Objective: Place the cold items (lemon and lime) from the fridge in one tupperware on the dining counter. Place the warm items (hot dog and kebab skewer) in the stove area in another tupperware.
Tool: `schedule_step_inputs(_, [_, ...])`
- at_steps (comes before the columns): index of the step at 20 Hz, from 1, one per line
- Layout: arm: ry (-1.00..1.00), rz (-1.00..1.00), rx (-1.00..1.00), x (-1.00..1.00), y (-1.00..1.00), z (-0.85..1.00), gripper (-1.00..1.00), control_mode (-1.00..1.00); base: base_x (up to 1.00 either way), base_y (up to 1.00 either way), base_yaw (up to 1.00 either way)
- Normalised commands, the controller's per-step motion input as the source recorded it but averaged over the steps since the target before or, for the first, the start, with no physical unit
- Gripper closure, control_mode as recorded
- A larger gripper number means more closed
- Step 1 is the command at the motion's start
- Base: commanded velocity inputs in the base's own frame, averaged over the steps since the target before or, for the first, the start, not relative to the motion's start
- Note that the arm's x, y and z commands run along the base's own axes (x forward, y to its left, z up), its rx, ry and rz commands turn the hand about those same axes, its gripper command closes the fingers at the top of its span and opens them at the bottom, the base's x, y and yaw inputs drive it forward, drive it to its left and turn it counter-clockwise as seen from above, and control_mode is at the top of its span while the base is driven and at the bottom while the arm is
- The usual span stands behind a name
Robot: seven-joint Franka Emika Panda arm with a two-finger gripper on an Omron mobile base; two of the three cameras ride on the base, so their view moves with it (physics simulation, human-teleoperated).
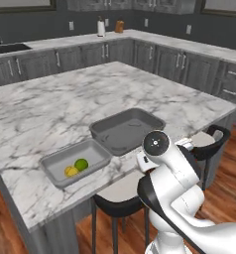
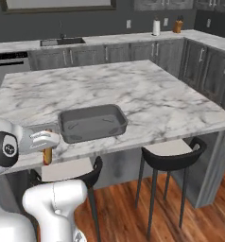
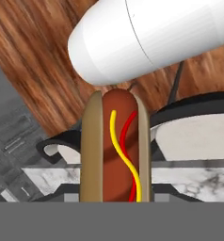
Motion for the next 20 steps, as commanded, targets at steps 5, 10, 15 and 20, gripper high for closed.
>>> schedule_step_inputs(5, [0.0,0.0,0.0,0.0,0.0,0.0,1.0,1.0,0.1,-0.58,0.42])
schedule_step_inputs(10, [0.02,0.32,0.18,0.24,-0.48,0.15,1.0,-1.0,0.0,0.0,0.0])
schedule_step_inputs(15, [0.13,0.44,0.24,0.58,-0.59,0.29,1.0,-1.0,0.0,0.0,0.0])
schedule_step_inputs(20, [0.18,0.45,0.16,0.96,-0.43,0.31,1.0,-1.0,0.0,0.0,0.0])
